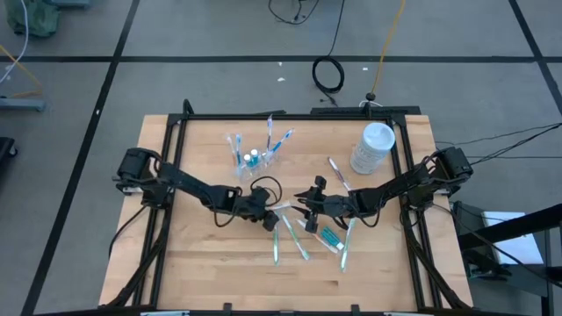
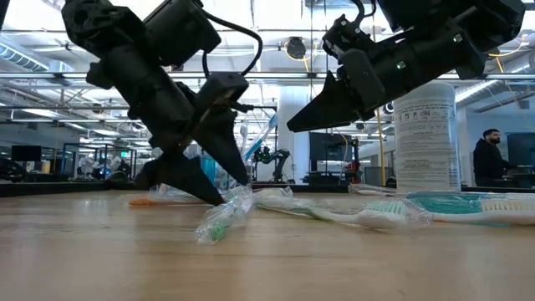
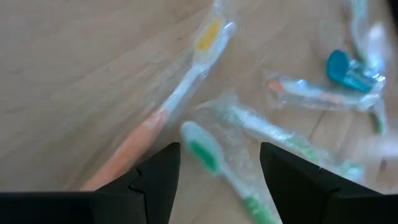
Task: Pick & Place toothbrushing station
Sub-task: Put the left green toothbrush into the transparent organizer
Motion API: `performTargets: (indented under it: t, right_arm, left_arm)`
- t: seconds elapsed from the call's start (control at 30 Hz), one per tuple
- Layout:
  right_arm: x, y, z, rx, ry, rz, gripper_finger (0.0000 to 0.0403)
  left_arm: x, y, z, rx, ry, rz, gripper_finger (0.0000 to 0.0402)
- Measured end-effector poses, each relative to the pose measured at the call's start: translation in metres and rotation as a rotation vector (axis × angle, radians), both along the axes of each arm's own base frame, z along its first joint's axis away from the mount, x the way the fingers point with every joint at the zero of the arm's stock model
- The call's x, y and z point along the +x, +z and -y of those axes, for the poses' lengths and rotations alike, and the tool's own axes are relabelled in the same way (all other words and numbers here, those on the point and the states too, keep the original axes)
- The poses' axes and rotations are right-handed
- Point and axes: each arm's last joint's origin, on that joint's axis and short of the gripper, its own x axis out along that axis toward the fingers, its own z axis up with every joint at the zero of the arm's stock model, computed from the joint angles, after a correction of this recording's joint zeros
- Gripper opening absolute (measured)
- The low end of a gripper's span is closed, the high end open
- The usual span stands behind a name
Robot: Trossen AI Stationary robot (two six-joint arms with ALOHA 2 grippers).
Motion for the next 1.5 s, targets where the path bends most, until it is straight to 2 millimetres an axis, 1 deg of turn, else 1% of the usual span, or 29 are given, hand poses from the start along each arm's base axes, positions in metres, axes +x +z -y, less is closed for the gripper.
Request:
performTargets:
  t: [0.17, 0.27, 0.4, 0.57, 0.77, 0.97, 1.17, 1.3, 1.5]
  right_arm:
    - [0.000, 0.000, 0.000, 0.000, 0.000, 0.000, 0.0171]
    - [0.000, 0.000, 0.000, -0.005, 0.002, -0.001, 0.0171]
    - [0.000, 0.000, 0.000, -0.007, 0.003, -0.002, 0.0171]
    - [0.000, 0.000, 0.000, -0.007, 0.003, -0.002, 0.0171]
    - [0.000, 0.000, 0.000, -0.007, 0.003, -0.002, 0.0171]
    - [0.000, 0.000, 0.000, -0.007, 0.003, -0.002, 0.0171]
    - [0.000, 0.000, 0.000, -0.007, 0.003, -0.002, 0.0171]
    - [0.000, 0.000, 0.000, -0.007, 0.003, -0.002, 0.0171]
    - [0.000, 0.000, 0.000, -0.007, 0.003, -0.002, 0.0171]
  left_arm:
    - [0.006, -0.005, -0.006, 0.057, 0.036, 0.043, 0.0229]
    - [0.008, -0.010, -0.011, 0.062, 0.051, 0.032, 0.0216]
    - [0.009, -0.014, -0.016, 0.068, 0.062, 0.022, 0.0168]
    - [0.010, -0.013, -0.015, 0.080, 0.048, 0.051, 0.0106]
    - [0.011, -0.013, -0.012, 0.066, -0.011, 0.056, 0.0056]
    - [0.013, -0.010, -0.012, 0.100, -0.046, 0.096, 0.0007]
    - [0.015, -0.007, -0.012, 0.121, -0.068, 0.127, 0.0014]
    - [0.015, -0.005, -0.012, 0.128, -0.103, 0.137, 0.0004]
    - [0.013, 0.001, -0.012, 0.146, -0.123, 0.141, 0.0017]
